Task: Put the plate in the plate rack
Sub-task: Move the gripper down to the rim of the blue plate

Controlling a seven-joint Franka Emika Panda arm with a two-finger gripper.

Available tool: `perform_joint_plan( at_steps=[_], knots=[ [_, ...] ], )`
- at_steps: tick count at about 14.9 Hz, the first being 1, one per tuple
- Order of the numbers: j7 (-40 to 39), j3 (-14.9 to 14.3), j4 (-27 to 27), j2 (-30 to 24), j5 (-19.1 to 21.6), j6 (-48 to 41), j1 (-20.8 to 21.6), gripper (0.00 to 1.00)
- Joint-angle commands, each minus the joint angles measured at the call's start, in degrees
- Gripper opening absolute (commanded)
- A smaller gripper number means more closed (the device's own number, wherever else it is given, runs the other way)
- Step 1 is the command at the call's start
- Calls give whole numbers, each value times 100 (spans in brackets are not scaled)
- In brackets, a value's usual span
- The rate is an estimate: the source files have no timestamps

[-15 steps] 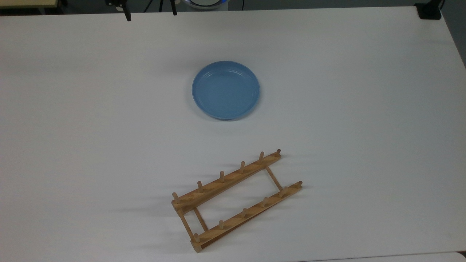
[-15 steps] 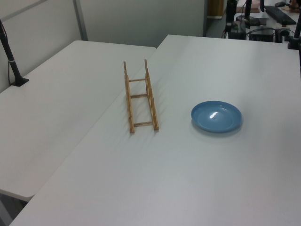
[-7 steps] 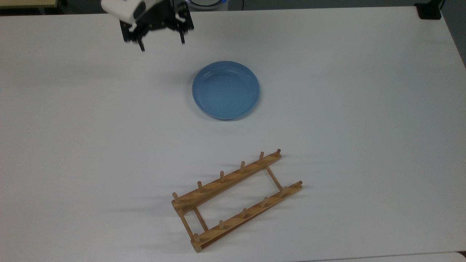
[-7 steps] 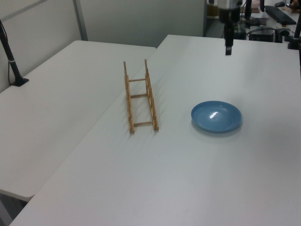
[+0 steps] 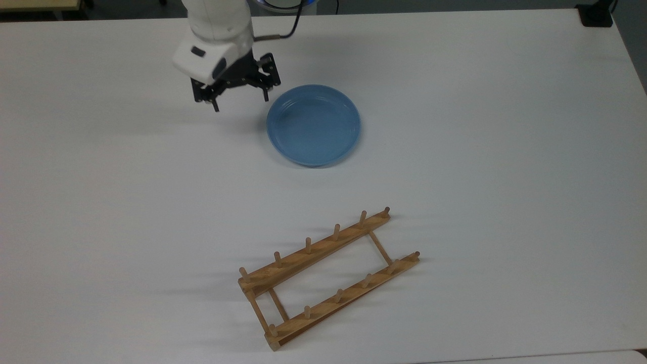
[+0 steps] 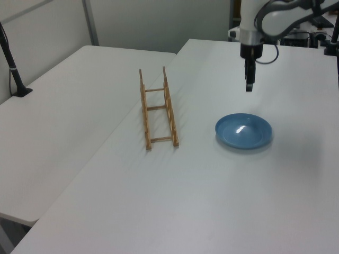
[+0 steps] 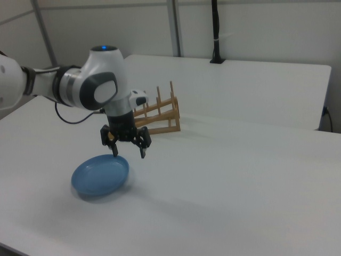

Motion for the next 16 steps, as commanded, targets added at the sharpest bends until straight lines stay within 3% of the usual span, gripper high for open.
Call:
perform_joint_plan(
  at_steps=[1, 6, 7, 9, 10, 14, 15, 16],
  knots=[
    [303, 15, -70, 398, -51, 521, 239, 100],
    [1095, 59, -18, 864, -60, 953, 468, 100],
    [1192, 103, -17, 874, -60, 1014, 486, 96],
    [1359, 164, -17, 900, -60, 1024, 468, 81],
    [1386, 165, -17, 900, -60, 1024, 468, 69],
    [1456, 165, 0, 961, -60, 1059, 477, 9],
    [1535, 173, -9, 970, -69, 1068, 494, 1],
    [1562, 173, 0, 1031, -103, 1068, 503, 0]
  ],
)
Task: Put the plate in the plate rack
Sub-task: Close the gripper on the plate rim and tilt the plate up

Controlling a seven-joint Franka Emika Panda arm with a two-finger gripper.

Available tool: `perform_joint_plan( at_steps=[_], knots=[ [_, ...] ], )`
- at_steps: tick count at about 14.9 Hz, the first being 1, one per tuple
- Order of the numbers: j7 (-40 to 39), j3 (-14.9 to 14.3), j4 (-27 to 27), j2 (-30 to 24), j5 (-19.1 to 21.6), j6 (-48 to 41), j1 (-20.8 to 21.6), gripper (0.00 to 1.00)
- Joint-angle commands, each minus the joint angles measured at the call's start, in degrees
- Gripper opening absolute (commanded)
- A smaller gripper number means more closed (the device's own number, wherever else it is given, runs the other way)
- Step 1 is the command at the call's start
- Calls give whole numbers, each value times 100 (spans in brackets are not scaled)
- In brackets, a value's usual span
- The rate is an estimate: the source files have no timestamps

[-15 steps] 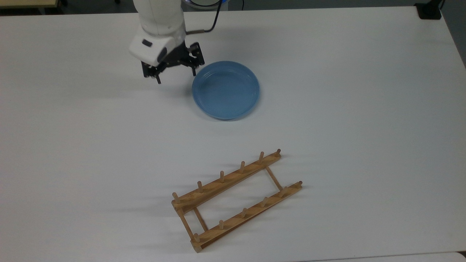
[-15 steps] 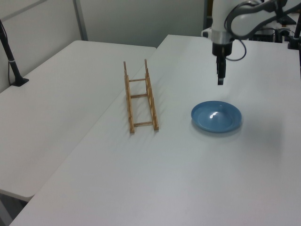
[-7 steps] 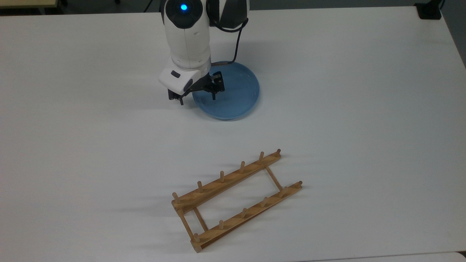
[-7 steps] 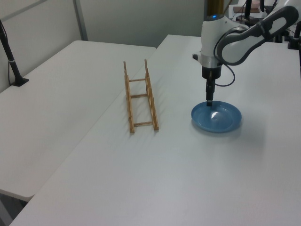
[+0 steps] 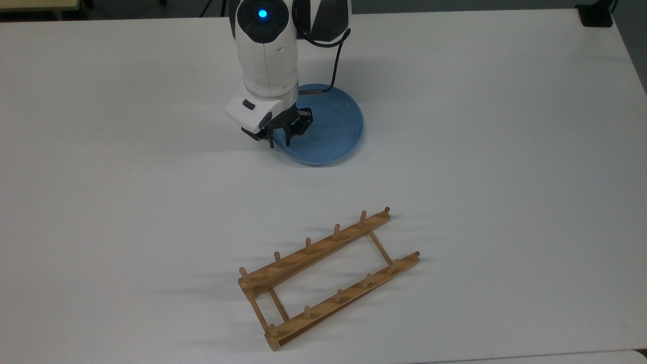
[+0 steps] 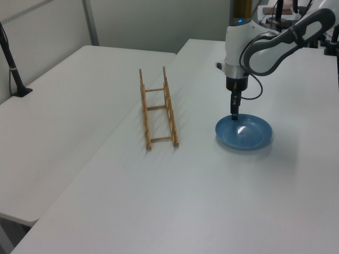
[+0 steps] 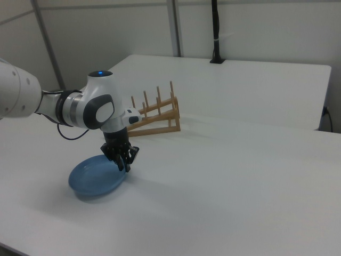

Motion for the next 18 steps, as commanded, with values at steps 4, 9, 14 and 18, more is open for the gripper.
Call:
perform_joint_plan(
  at_steps=[4, 9, 14, 18],
  knots=[
    [276, 8, -12, 164, -139, 329, 71, 0],
    [276, 43, -12, 252, -368, 382, 71, 0],
    [276, 52, 137, 156, -359, 321, 36, 0],
    [311, 61, 199, -248, -350, 233, 27, 0]
  ],
)
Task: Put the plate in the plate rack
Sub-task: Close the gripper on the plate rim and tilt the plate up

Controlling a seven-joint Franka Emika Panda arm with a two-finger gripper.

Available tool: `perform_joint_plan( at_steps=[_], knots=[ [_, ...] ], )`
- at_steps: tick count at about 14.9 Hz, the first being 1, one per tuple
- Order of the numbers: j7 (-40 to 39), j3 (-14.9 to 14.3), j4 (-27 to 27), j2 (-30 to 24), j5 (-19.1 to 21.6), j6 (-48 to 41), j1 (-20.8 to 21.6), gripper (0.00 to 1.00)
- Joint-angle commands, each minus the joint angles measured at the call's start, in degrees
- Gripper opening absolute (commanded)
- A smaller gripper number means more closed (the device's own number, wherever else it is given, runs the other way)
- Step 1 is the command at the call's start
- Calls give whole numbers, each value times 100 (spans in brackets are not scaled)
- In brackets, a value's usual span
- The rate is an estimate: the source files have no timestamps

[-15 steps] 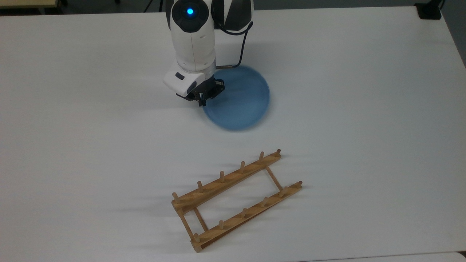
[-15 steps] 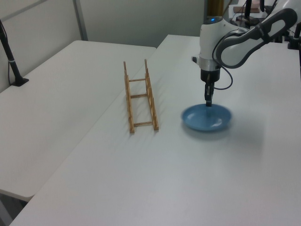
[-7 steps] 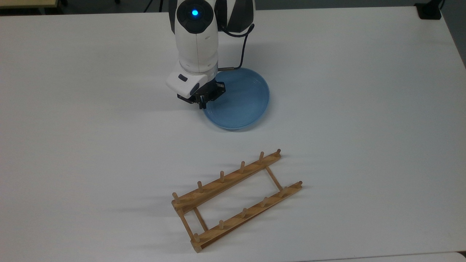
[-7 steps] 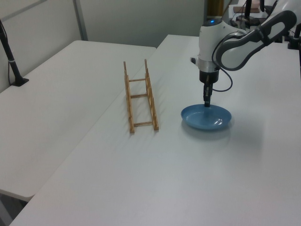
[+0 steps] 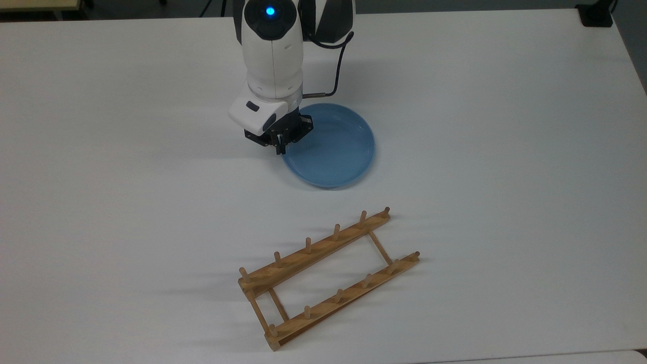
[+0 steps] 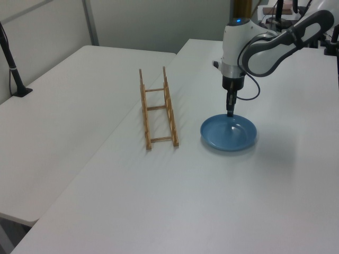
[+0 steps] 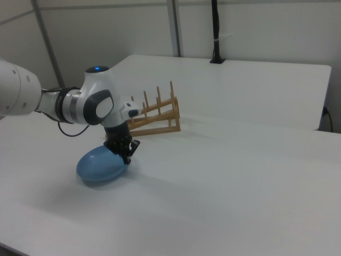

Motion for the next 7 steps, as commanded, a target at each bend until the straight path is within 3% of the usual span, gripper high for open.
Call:
perform_joint_plan(
  at_steps=[1, 7],
  knots=[
    [198, 7, 34, -387, -143, -34, 16, 0],
    [198, 33, 351, -896, -143, -482, 16, 0]
  ],
)
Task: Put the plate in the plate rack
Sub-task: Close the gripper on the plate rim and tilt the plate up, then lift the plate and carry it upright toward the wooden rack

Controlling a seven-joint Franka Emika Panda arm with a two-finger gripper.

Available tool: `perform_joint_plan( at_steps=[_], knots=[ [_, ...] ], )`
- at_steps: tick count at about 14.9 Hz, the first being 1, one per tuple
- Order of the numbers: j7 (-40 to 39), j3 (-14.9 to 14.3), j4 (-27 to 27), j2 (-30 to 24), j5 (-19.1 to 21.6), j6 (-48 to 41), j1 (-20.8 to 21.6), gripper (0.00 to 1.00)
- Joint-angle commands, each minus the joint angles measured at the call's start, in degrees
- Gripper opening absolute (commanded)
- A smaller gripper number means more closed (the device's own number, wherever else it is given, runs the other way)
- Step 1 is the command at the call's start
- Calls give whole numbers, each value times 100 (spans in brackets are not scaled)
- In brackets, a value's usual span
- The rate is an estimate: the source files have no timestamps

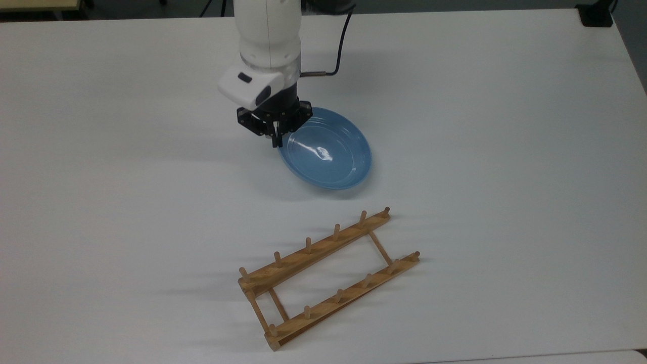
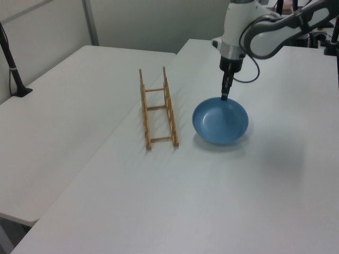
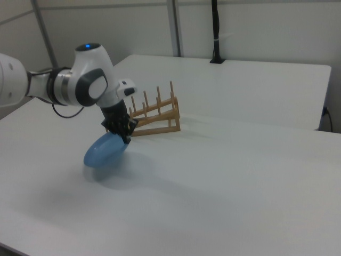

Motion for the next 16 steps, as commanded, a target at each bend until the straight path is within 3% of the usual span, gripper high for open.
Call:
perform_joint_plan(
  at_steps=[1, 6, 9, 16],
  knots=[
    [161, 42, 137, -542, -142, -399, 34, 0],
    [625, 86, 945, -693, -282, -619, 70, 0],
    [1555, 384, 1219, -693, -1325, -506, 61, 0],
    [4744, 1245, 1113, -360, -4277, 75, 78, 0]
  ],
)
